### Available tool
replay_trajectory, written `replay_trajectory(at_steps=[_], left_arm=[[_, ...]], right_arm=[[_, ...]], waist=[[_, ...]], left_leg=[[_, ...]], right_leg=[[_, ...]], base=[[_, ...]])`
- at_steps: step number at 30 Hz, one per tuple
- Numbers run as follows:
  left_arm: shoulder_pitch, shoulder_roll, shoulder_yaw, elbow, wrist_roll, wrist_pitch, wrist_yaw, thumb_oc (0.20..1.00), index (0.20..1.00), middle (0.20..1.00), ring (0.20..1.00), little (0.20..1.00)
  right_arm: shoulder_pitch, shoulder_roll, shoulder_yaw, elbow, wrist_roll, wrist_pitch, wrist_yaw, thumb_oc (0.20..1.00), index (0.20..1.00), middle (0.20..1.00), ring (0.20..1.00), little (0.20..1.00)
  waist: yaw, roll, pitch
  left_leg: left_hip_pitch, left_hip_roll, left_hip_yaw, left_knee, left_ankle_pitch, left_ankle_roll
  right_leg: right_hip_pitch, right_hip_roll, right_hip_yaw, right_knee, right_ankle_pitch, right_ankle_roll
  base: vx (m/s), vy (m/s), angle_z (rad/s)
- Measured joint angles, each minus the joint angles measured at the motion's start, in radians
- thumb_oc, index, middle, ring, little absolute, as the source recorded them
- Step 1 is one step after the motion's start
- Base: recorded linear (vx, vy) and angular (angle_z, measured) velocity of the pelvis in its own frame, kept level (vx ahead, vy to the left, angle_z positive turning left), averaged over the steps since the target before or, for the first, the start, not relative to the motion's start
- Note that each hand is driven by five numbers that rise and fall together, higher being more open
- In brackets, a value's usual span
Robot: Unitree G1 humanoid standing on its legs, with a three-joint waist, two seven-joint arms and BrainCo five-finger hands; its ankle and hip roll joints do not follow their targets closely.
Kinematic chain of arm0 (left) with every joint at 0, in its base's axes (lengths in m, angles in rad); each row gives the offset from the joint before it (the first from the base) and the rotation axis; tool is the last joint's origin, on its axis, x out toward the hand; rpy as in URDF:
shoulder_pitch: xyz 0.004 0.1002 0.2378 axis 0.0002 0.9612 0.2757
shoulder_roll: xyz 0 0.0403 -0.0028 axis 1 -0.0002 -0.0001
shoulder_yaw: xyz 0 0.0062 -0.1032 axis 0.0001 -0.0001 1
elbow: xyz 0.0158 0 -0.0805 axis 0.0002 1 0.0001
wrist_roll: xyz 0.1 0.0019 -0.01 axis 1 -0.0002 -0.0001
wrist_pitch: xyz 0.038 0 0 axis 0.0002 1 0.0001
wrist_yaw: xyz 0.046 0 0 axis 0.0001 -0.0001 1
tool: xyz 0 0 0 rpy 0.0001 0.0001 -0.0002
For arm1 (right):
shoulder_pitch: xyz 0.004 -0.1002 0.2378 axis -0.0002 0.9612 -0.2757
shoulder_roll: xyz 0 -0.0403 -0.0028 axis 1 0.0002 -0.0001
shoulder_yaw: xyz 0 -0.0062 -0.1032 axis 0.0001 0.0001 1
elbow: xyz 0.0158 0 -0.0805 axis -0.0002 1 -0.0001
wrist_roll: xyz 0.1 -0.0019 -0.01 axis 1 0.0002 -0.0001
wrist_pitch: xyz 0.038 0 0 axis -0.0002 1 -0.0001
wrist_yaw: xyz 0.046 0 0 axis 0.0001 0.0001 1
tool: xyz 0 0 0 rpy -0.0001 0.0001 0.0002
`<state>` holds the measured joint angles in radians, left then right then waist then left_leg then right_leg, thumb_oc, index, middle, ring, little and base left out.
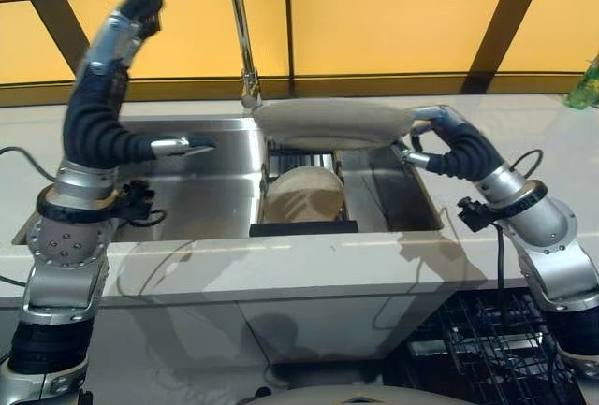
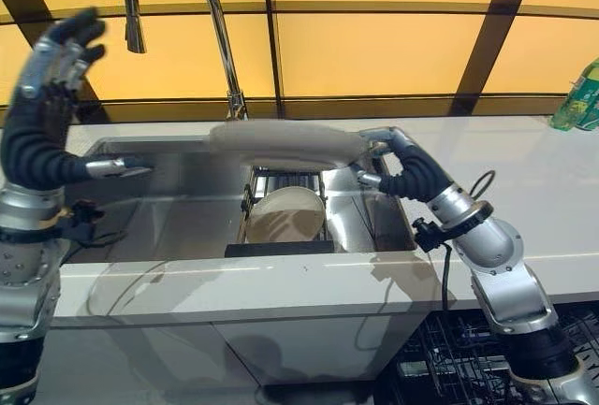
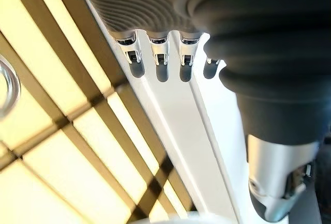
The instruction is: Pick up plates and place into dishwasher.
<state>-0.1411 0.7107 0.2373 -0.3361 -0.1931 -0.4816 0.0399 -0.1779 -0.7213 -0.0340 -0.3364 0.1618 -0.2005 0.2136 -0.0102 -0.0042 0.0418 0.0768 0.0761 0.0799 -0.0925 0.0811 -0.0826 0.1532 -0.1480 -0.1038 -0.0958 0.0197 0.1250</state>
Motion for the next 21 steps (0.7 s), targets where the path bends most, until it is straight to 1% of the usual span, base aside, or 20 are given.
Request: replay_trajectory(at_steps=[3,5,9,10,12,16,17,21], left_arm=[[0.025,-0.04,0.054,0.007,-0.049,-0.015,0.02,1.0,1.0,1.0,1.0,1.0],[0.038,-0.052,0.063,0.008,-0.076,-0.015,0.024,1.0,1.0,1.0,1.0,1.0],[0.052,-0.067,0.066,0.009,-0.088,-0.013,0.019,1.0,1.0,1.0,1.0,1.0],[0.057,-0.068,0.069,0.01,-0.106,-0.012,0.018,1.0,1.0,1.0,1.0,1.0],[0.059,-0.074,0.069,0.017,-0.115,-0.009,0.009,1.0,1.0,1.0,1.0,1.0],[0.058,-0.075,0.067,0.021,-0.145,-0.001,-0.013,1.0,1.0,1.0,1.0,1.0],[0.056,-0.075,0.066,0.026,-0.147,0.005,-0.017,1.0,1.0,1.0,1.0,1.0],[0.045,-0.075,0.048,0.06,-0.148,0.018,-0.023,1.0,1.0,1.0,1.0,1.0]], right_arm=[[0.049,0.0,-0.062,0.012,-0.024,-0.01,-0.047,0.2,0.2,0.2,0.2,0.2],[0.081,0.0,-0.096,0.018,-0.042,-0.01,-0.08,0.2,0.2,0.2,0.2,0.2],[0.125,0.002,-0.152,0.043,-0.074,-0.01,-0.121,0.2,0.2,0.2,0.2,0.2],[0.132,0.003,-0.16,0.05,-0.079,-0.01,-0.128,0.2,0.2,0.2,0.2,0.2],[0.148,0.004,-0.172,0.058,-0.094,-0.01,-0.141,0.2,0.2,0.2,0.2,0.2],[0.189,0.004,-0.216,0.067,-0.111,-0.009,-0.162,0.2,0.2,0.2,0.2,0.2],[0.2,0.004,-0.229,0.067,-0.112,-0.007,-0.164,0.2,0.2,0.2,0.2,0.2],[0.246,0.004,-0.272,0.069,-0.112,0.01,-0.202,0.2,0.2,0.2,0.2,0.2]], waist=[[-0.001,0.0,0.001],[-0.003,-0.002,0.001],[-0.011,-0.003,0.002],[-0.026,-0.004,0.003],[-0.037,-0.006,0.004],[-0.087,-0.008,0.004],[-0.093,-0.008,0.004],[-0.155,-0.009,0.005]], left_leg=[[0.0,0.003,0.003,-0.001,-0.003,-0.002],[0.001,0.004,0.008,-0.001,-0.005,-0.003],[0.005,0.001,0.032,0.002,-0.009,-0.003],[0.008,0.001,0.035,0.0,-0.01,-0.003],[0.019,0.001,0.055,-0.001,-0.014,-0.005],[0.028,0.001,0.08,-0.001,-0.019,-0.008],[0.033,0.001,0.087,-0.002,-0.022,-0.008],[0.037,0.0,0.125,-0.001,-0.031,-0.006]], right_leg=[[-0.001,0.001,0.003,0.0,-0.001,-0.001],[-0.005,0.003,0.007,0.0,-0.001,-0.002],[-0.015,0.003,0.032,0.005,0.0,-0.001],[-0.014,0.002,0.036,0.005,0.0,-0.001],[-0.016,0.002,0.053,0.005,0.0,-0.001],[-0.023,0.002,0.079,0.005,0.002,0.001],[-0.022,0.001,0.086,0.005,0.002,0.002],[-0.043,0.0,0.121,0.009,0.007,0.006]], base=[[0.02,0.043,-0.03],[0.01,0.066,-0.08],[0.01,0.071,-0.16],[0.01,0.082,-0.16],[0.0,0.091,-0.22],[-0.02,0.095,-0.2],[-0.03,0.093,-0.23],[0.01,0.093,-0.27]])
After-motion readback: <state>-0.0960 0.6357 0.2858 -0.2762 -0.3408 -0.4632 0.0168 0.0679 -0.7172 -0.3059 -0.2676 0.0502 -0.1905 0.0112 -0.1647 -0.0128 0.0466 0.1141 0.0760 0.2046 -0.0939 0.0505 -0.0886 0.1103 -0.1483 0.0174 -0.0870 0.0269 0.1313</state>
